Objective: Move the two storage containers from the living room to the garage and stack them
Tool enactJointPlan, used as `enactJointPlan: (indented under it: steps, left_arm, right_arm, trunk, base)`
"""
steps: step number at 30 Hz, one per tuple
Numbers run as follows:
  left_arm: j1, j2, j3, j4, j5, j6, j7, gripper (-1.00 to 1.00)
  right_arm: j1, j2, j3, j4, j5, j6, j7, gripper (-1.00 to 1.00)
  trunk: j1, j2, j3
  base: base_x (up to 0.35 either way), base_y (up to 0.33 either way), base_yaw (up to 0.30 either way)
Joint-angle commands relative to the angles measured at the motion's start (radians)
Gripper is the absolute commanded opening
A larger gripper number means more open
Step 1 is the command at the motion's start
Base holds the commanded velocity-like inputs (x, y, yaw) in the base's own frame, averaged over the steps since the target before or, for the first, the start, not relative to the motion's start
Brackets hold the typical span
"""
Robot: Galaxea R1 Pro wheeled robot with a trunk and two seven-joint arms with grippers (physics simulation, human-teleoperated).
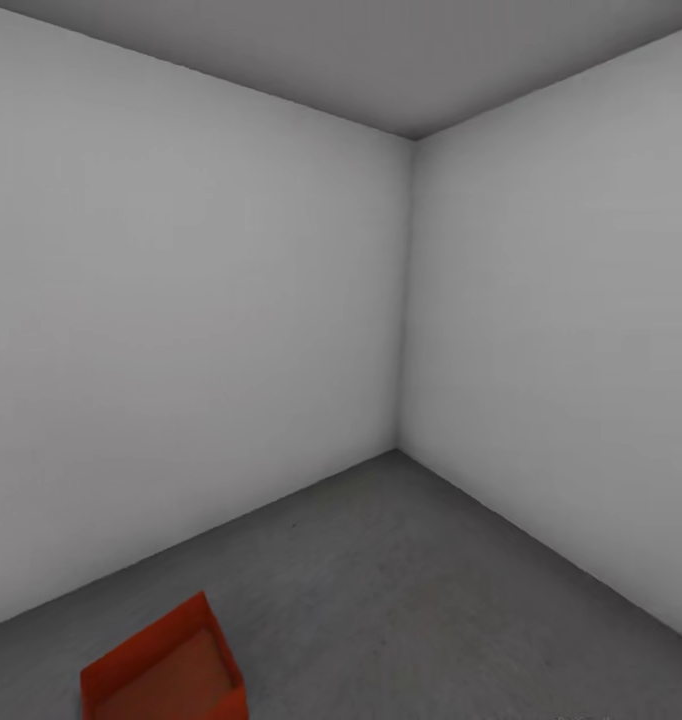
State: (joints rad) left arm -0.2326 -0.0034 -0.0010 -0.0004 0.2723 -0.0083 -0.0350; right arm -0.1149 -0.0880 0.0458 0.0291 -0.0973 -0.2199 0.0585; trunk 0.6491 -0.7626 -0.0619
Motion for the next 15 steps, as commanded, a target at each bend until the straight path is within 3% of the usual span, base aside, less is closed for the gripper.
enactJointPlan:
  steps: [1, 15]
  left_arm:
    - [-0.001, 0.000, -0.001, 0.000, 0.008, -0.001, -0.003, 1.00]
    - [-0.001, 0.000, -0.001, 0.000, 0.008, -0.002, -0.002, 1.00]
  right_arm:
    - [-0.002, 0.000, 0.005, 0.003, -0.010, -0.006, 0.006, 1.00]
    - [-0.002, 0.000, 0.005, 0.003, -0.010, -0.006, 0.006, 1.00]
  trunk:
    - [0.000, -0.001, -0.001]
    - [0.000, -0.001, 0.011]
  base:
    - [0.000, 0.000, -0.254]
    - [0.000, 0.000, -0.256]
